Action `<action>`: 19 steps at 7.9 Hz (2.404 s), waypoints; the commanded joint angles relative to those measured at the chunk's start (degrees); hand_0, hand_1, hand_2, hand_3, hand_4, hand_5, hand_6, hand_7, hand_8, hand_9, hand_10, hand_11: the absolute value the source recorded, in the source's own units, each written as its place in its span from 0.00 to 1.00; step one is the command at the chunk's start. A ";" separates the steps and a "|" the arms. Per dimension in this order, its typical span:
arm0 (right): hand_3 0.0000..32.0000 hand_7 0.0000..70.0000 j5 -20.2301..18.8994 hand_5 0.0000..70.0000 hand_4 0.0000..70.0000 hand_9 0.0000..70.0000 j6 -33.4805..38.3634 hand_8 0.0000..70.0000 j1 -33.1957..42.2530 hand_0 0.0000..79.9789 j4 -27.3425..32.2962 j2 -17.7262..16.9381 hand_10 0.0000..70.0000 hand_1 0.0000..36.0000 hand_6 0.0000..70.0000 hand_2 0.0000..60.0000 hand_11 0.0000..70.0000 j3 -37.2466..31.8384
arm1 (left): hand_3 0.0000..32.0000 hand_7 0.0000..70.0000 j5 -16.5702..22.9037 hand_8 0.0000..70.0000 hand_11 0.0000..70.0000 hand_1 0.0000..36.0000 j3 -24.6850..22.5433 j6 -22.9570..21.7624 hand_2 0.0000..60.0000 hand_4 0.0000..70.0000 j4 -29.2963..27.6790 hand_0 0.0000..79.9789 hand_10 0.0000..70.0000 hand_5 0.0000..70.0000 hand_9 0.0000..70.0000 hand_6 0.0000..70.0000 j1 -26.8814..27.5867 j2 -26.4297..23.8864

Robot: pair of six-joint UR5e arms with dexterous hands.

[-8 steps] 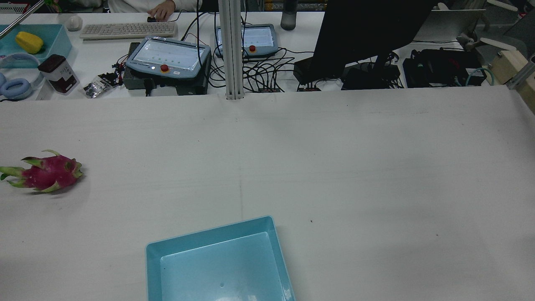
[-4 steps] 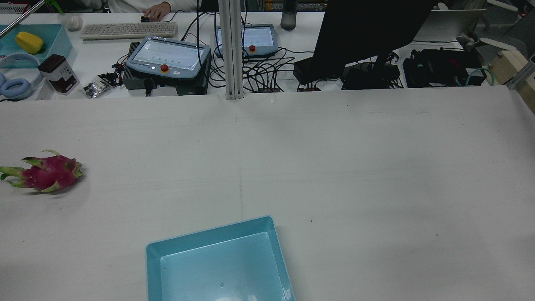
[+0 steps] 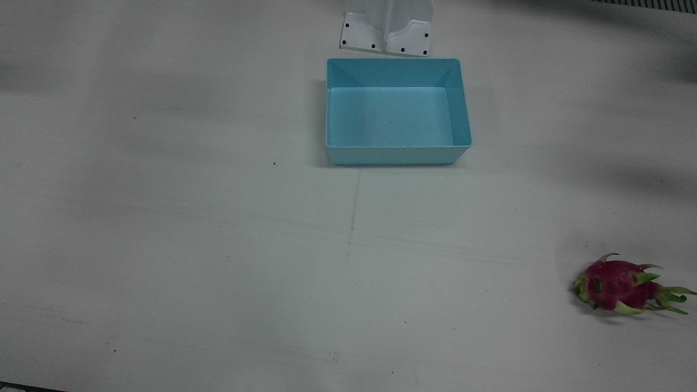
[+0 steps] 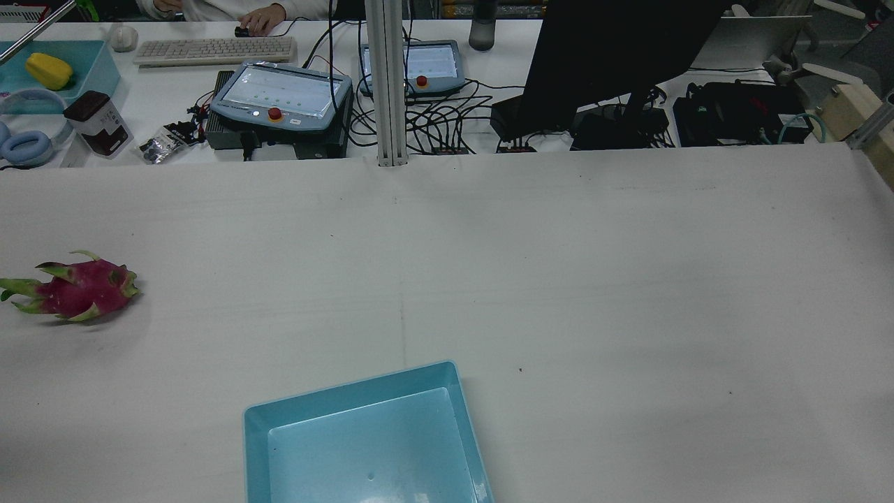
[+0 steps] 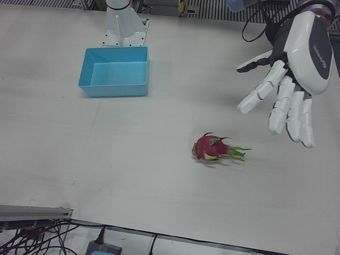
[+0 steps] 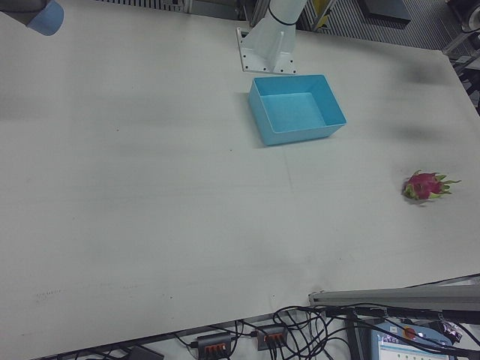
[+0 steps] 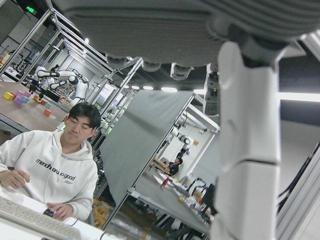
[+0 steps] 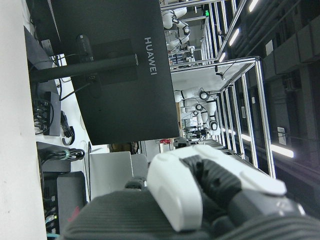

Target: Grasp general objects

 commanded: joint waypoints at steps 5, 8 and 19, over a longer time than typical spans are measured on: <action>0.00 0.00 0.00 0.00 0.00 0.00 0.06 0.00 0.04 0.00 0.00 -0.01 0.00 0.00 0.00 0.00 0.00 0.09 | 1.00 0.00 -7.16 0.00 0.00 0.64 6.61 16.67 0.12 0.00 17.76 0.69 0.00 0.00 0.00 0.00 24.18 -6.26; 0.00 0.00 0.00 0.00 0.00 0.00 -0.03 0.00 -0.05 0.00 0.00 -0.01 0.00 0.00 0.00 0.00 0.00 0.09 | 1.00 0.00 -18.22 0.00 0.00 0.65 8.54 16.41 0.07 0.00 22.07 0.69 0.00 0.00 0.00 0.00 28.75 -4.08; 0.00 0.00 0.00 0.00 0.00 0.00 0.06 0.00 -0.05 0.00 0.00 -0.01 0.00 0.00 0.00 0.00 0.00 0.09 | 0.88 0.00 -57.55 0.00 0.00 0.51 18.14 -11.54 0.08 0.00 37.96 0.63 0.00 0.00 0.00 0.00 53.92 -3.71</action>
